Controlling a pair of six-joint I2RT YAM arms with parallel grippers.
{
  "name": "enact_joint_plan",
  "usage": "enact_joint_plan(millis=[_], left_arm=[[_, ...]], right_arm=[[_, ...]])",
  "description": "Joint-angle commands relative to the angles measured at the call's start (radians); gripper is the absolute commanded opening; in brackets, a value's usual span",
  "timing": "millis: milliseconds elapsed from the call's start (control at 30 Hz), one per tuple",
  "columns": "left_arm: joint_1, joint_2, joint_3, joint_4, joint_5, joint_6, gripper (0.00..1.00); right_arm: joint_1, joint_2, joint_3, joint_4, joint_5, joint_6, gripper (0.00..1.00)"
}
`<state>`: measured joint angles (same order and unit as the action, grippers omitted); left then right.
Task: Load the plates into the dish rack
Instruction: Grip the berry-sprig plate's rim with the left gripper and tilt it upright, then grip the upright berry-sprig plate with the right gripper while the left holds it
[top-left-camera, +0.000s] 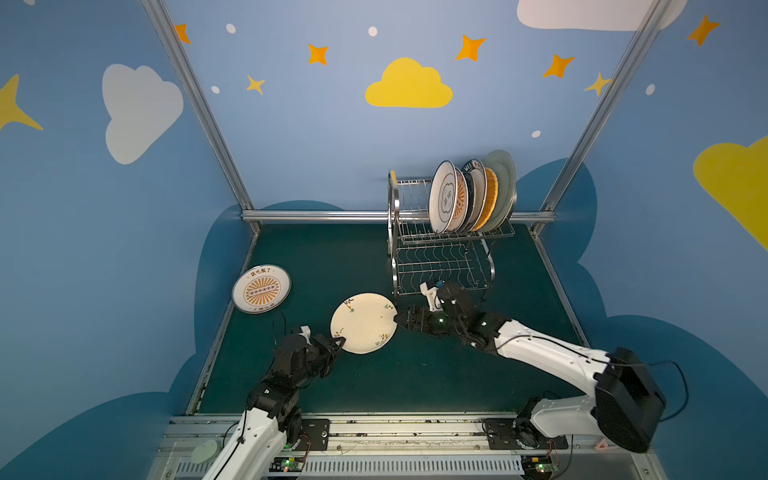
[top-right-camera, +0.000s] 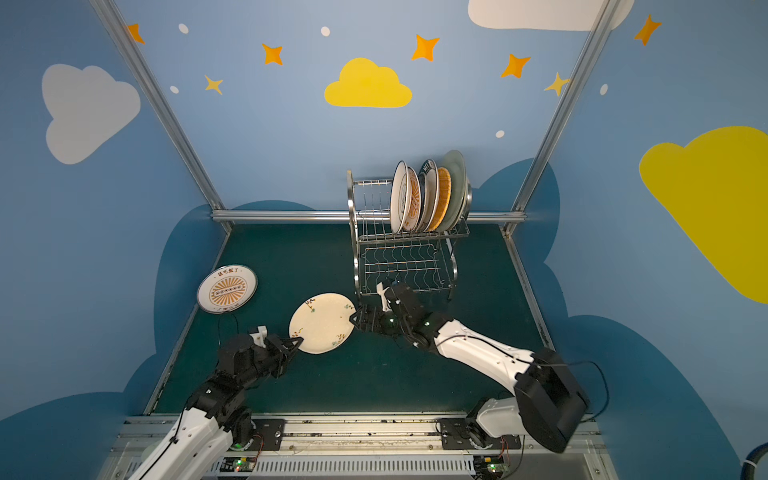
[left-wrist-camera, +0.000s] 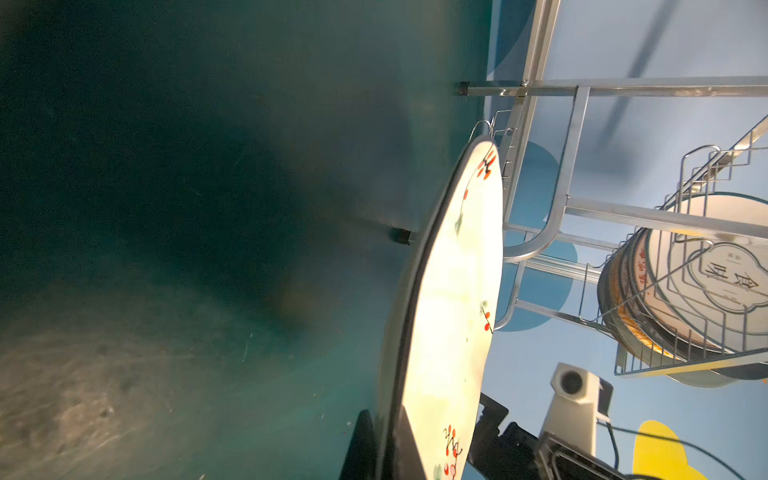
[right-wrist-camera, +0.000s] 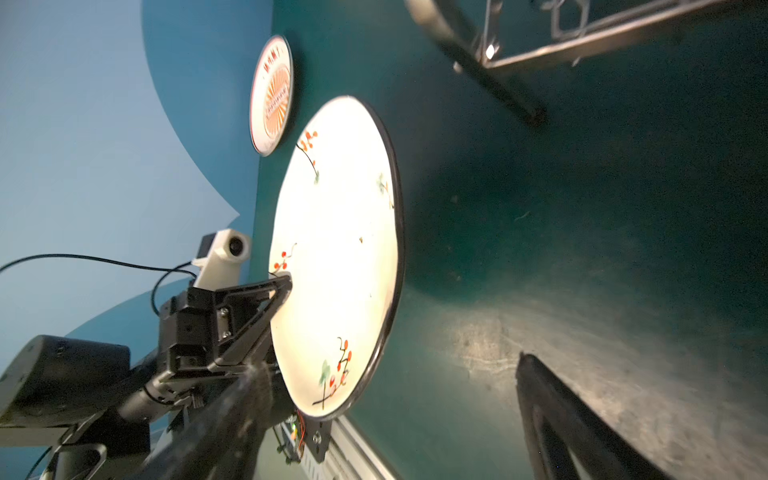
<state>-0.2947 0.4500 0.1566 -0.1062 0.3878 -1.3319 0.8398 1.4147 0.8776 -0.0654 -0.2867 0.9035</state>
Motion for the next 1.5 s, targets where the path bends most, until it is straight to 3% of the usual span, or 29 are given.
enact_joint_plan(millis=[0, 200, 467, 633, 733, 833, 967, 1000, 1067, 1100, 1200, 1267, 1467], left_arm=[[-0.006, -0.022, 0.065, 0.142, 0.013, -0.007, 0.04], [-0.008, -0.058, 0.065, 0.108, -0.003, 0.003, 0.04], [-0.007, -0.067, 0.067, 0.098, -0.021, 0.012, 0.04], [-0.008, -0.064, 0.072, 0.097, -0.026, 0.02, 0.04], [-0.007, -0.066, 0.069, 0.091, -0.03, 0.022, 0.04], [-0.008, -0.065, 0.067, 0.089, -0.033, 0.031, 0.04], [-0.008, -0.059, 0.072, 0.078, -0.035, 0.056, 0.05], [-0.007, -0.06, 0.077, 0.068, -0.036, 0.068, 0.17], [-0.007, -0.074, 0.096, 0.022, -0.046, 0.099, 0.55], [-0.007, -0.083, 0.111, -0.013, -0.058, 0.125, 0.68], [-0.006, -0.133, 0.152, -0.119, -0.103, 0.198, 0.94], [-0.003, -0.169, 0.192, -0.206, -0.143, 0.256, 1.0], [0.004, -0.229, 0.365, -0.382, -0.199, 0.456, 1.0]], right_arm=[[0.017, 0.102, 0.15, -0.048, -0.096, 0.055, 0.85], [0.028, 0.184, 0.162, 0.057, -0.119, 0.113, 0.64], [0.041, 0.191, 0.125, 0.102, -0.104, 0.162, 0.44], [0.042, 0.17, 0.107, 0.109, -0.083, 0.169, 0.2], [0.041, 0.145, 0.102, 0.098, -0.059, 0.17, 0.14], [0.043, 0.128, 0.098, 0.101, -0.046, 0.179, 0.0], [0.048, 0.1, 0.094, 0.098, -0.02, 0.189, 0.0], [0.049, 0.085, 0.091, 0.093, -0.003, 0.192, 0.0], [0.05, 0.052, 0.086, 0.078, 0.027, 0.191, 0.0], [0.053, 0.034, 0.089, 0.068, 0.044, 0.185, 0.0], [0.061, -0.006, 0.122, 0.023, 0.078, 0.158, 0.0], [0.072, -0.023, 0.162, -0.011, 0.095, 0.134, 0.0], [0.109, -0.035, 0.35, -0.112, 0.163, 0.01, 0.0]])
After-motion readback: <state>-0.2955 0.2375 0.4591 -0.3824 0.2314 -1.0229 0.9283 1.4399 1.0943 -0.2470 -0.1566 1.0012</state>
